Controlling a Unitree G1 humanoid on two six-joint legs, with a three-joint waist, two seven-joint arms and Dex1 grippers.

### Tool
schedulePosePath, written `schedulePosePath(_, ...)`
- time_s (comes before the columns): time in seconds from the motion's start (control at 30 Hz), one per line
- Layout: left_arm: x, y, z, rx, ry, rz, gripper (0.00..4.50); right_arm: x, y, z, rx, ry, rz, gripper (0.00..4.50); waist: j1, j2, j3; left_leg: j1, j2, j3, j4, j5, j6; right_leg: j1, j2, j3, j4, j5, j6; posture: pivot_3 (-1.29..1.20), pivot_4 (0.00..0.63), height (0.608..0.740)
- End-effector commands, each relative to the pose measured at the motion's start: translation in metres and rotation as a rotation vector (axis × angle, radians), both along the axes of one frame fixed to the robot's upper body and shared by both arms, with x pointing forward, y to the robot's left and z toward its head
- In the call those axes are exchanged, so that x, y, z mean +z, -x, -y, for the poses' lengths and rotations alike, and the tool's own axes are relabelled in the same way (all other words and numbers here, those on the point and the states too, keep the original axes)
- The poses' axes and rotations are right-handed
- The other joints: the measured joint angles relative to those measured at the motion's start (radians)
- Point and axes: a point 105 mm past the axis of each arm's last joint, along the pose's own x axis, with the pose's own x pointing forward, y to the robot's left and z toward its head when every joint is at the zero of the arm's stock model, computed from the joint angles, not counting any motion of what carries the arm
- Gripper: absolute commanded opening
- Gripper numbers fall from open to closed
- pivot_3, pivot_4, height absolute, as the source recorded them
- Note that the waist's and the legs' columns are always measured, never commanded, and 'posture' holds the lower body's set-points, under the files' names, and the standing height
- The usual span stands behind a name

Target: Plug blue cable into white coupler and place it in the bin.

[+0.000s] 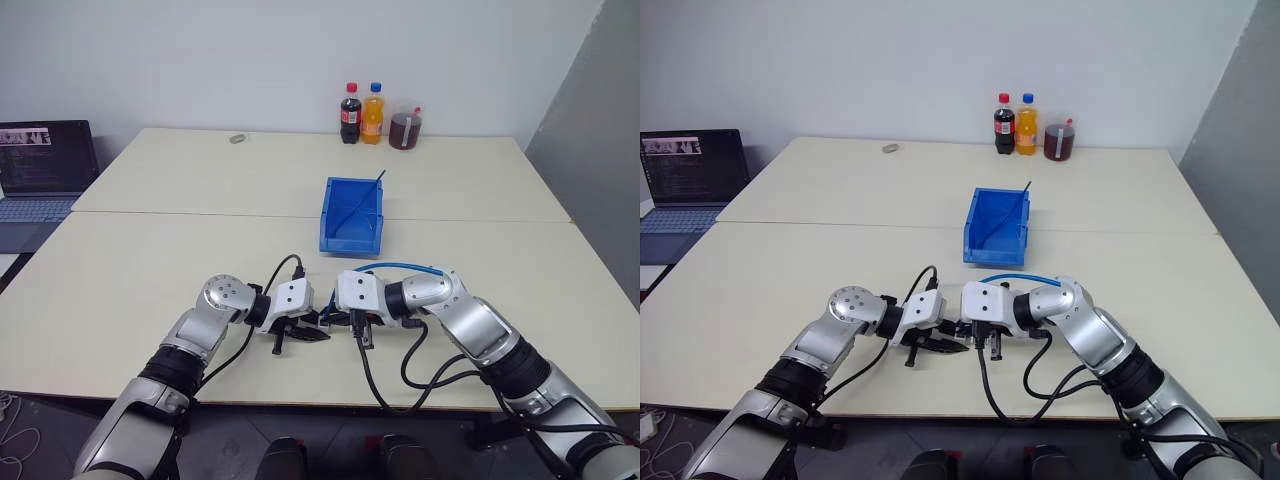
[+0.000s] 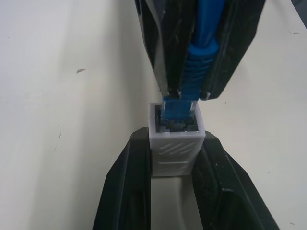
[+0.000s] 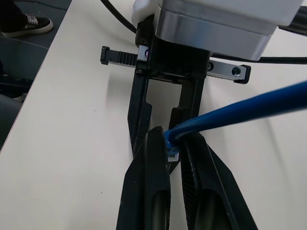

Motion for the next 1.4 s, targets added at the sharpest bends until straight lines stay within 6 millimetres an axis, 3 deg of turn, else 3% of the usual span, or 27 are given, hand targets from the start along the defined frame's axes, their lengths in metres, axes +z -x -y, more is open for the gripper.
schedulePosePath(0.03, -0.004, 0.000, 0.002, 0.033, 0.001, 0.018, 0.81, -0.038, 0.005, 0.018, -0.065, 0.082, -0.125, 0.04, 0.002, 0.000, 0.000, 0.000, 0.000, 0.000, 0.000, 0.000, 0.000, 0.000, 0.000, 0.000, 0.000, 0.000, 0.000, 0.00, 0.150, 0.740)
schedulePosePath(0.2, -0.003, 0.000, -0.005, 0.084, 0.017, 0.023, 0.81, -0.013, 0.004, 0.017, -0.085, -0.013, -0.068, 0.04, 0.003, 0.001, 0.002, -0.002, -0.001, 0.000, 0.000, 0.000, 0.000, 0.000, -0.002, 0.000, -0.001, -0.001, 0.001, 0.00, 0.150, 0.740)
schedulePosePath(0.27, -0.003, 0.003, -0.012, 0.096, 0.022, 0.009, 1.52, -0.001, 0.004, 0.016, -0.097, -0.058, -0.046, 0.04, 0.003, 0.000, 0.004, -0.005, -0.002, 0.001, 0.000, 0.000, 0.000, 0.000, -0.002, 0.000, 0.000, 0.000, 0.002, 0.00, 0.150, 0.740)
schedulePosePath(0.4, 0.008, 0.012, -0.024, 0.121, 0.070, -0.012, 2.26, 0.026, 0.007, 0.010, -0.097, -0.189, -0.011, 0.04, -0.003, -0.005, 0.012, -0.005, -0.001, 0.000, -0.004, 0.000, 0.000, -0.002, -0.002, 0.000, 0.000, 0.001, 0.005, 0.00, 0.150, 0.740)
schedulePosePath(0.57, 0.029, 0.015, -0.031, 0.170, 0.144, 0.009, 3.40, 0.037, 0.005, 0.008, -0.121, -0.255, 0.003, 0.04, -0.007, -0.006, 0.024, -0.007, 0.001, 0.000, -0.012, 0.000, 0.000, -0.009, 0.001, 0.000, 0.001, 0.000, 0.003, 0.00, 0.150, 0.740)
schedulePosePath(0.7, 0.045, 0.021, -0.032, 0.170, 0.189, 0.061, 4.25, 0.049, 0.003, 0.009, -0.139, -0.303, 0.011, 0.04, -0.006, -0.006, 0.027, -0.017, 0.001, -0.002, -0.012, 0.000, 0.000, -0.018, 0.002, -0.002, 0.001, -0.001, 0.002, 0.00, 0.150, 0.740)
schedulePosePath(0.8, 0.065, 0.010, -0.032, 0.231, 0.244, 0.165, 4.49, 0.071, 0.000, 0.020, -0.164, -0.367, 0.015, 0.04, -0.001, -0.006, 0.028, -0.022, 0.000, -0.002, -0.012, 0.000, 0.000, -0.021, 0.000, -0.002, 0.000, 0.002, -0.003, 0.00, 0.150, 0.740)
schedulePosePath(0.93, 0.099, -0.014, -0.043, 0.412, 0.333, 0.292, 4.50, 0.114, -0.025, 0.043, -0.296, -0.541, 0.028, 0.04, 0.002, -0.009, 0.036, -0.023, -0.001, -0.002, -0.011, 0.000, 0.000, -0.021, -0.001, -0.003, 0.000, 0.002, -0.002, 0.00, 0.150, 0.740)
schedulePosePath(1.07, 0.119, -0.029, -0.045, 0.513, 0.344, 0.367, 4.50, 0.141, -0.057, 0.046, -0.389, -0.650, 0.032, 0.04, -0.002, -0.010, 0.037, -0.023, 0.000, -0.003, -0.011, 0.000, 0.000, -0.021, 0.000, -0.004, 0.001, 0.002, -0.002, 0.00, 0.150, 0.740)
schedulePosePath(1.27, 0.153, -0.046, -0.030, 0.575, 0.398, 0.425, 4.50, 0.151, -0.121, 0.034, -0.552, -0.627, 0.047, 0.04, -0.004, -0.010, 0.037, -0.023, 0.000, -0.002, -0.011, 0.000, 0.000, -0.022, 0.000, -0.003, 0.001, 0.003, -0.003, 0.00, 0.150, 0.740)
schedulePosePath(1.4, 0.161, -0.051, -0.023, 0.586, 0.412, 0.434, 4.50, 0.148, -0.144, 0.032, -0.601, -0.546, 0.037, 0.04, -0.001, -0.010, 0.037, -0.024, -0.001, 0.000, -0.011, 0.000, -0.001, -0.023, -0.001, -0.002, 0.001, 0.003, -0.003, 0.00, 0.150, 0.740)
